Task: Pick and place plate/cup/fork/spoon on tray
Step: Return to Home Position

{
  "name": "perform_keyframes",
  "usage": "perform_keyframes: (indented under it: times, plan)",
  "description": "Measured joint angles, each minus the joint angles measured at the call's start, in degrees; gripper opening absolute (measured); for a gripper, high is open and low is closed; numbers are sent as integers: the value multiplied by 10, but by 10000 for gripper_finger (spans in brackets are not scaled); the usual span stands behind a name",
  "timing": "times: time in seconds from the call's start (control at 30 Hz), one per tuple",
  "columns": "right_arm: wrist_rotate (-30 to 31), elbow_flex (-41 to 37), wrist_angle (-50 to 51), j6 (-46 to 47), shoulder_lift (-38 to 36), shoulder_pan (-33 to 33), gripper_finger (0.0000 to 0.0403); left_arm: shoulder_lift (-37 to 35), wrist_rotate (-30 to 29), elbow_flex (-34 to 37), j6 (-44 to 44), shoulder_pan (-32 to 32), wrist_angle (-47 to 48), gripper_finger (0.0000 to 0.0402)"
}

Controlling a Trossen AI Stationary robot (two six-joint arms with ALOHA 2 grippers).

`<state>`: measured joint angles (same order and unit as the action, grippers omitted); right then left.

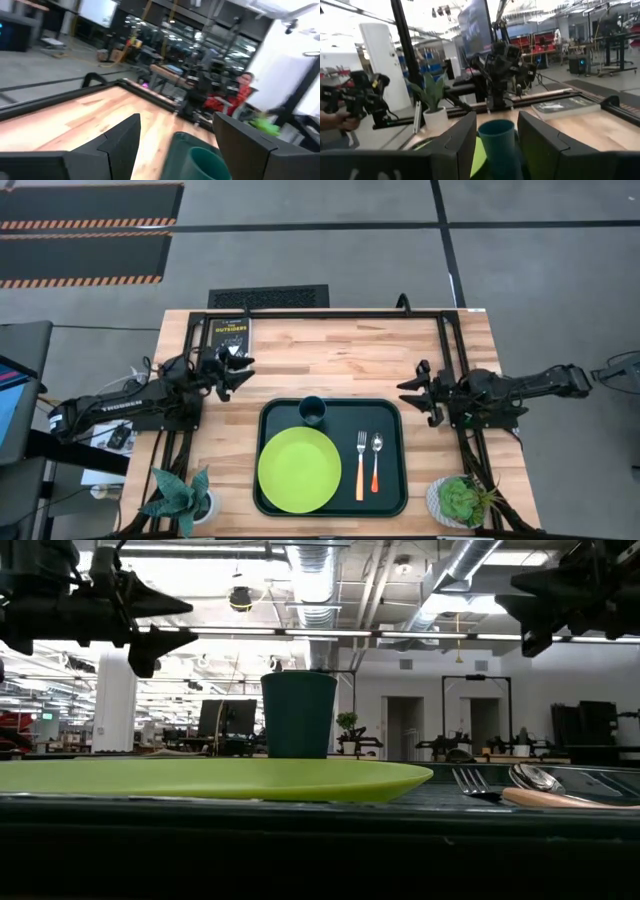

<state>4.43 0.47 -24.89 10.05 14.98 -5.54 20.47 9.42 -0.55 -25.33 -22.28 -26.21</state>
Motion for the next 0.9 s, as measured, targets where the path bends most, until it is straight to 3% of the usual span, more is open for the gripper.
perform_keyframes:
  times: [0.37, 0.9]
  plan:
    - [0, 0, 55, 10, 0, 0, 170, 0, -64, 1, -5, 0, 34, 238]
    - [0, -1, 115, 28, 0, 0, 171, 0, -69, 1, -34, 0, 164, 238]
